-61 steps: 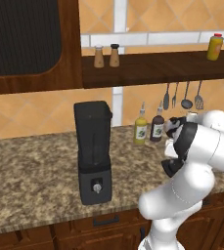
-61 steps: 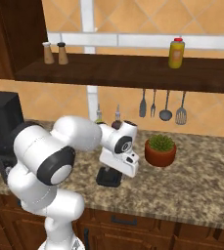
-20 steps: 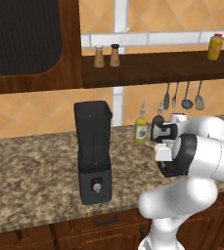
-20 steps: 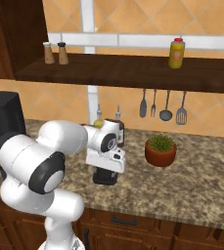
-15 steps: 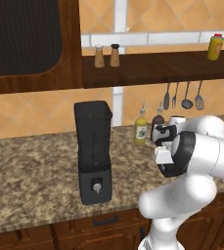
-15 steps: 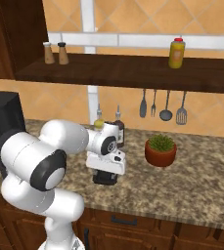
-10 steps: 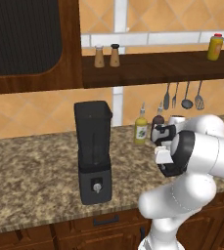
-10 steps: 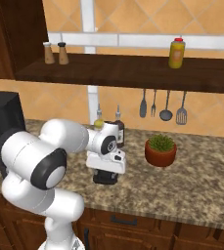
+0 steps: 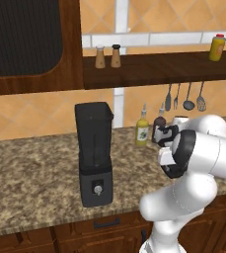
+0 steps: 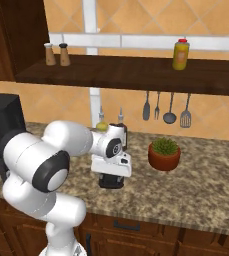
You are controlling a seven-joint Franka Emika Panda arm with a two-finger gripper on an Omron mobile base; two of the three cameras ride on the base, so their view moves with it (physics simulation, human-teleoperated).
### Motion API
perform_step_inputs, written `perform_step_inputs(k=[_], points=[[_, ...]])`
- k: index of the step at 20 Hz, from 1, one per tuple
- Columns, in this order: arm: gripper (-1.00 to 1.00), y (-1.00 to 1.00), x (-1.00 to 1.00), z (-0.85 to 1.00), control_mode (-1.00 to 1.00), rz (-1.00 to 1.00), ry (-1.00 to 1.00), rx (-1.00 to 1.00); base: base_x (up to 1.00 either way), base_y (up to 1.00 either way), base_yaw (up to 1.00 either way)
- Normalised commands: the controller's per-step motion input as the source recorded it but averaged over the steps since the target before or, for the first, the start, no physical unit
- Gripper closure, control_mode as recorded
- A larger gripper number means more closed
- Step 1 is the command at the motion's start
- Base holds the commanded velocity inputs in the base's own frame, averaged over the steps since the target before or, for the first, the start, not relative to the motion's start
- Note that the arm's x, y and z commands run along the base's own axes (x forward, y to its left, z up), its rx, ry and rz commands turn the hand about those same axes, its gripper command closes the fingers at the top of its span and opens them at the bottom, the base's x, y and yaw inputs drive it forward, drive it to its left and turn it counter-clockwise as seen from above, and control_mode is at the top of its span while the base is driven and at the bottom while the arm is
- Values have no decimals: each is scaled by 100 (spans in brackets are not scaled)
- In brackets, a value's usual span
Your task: Close the lid blender by securely placing the lid on top.
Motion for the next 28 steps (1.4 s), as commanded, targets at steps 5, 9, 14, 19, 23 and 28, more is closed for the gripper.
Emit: perform_step_inputs(k=[5, 9, 14, 19, 23, 28], points=[[-100, -2, 13, 0, -100, 0, 0, 3, 0, 0, 0], [100, -6, 3, -7, -100, 0, 0, 6, 0, 0, 0], [100, 0, 6, -12, -100, 0, 0, 1, 0, 0, 0], [100, 0, 0, 2, -100, 0, 0, 0, 0, 0, 0], [100, 0, 0, 35, -100, 0, -2, 0, 0, 0, 0], [100, 1, 0, 92, -100, 0, -11, 0, 0, 0, 0]])
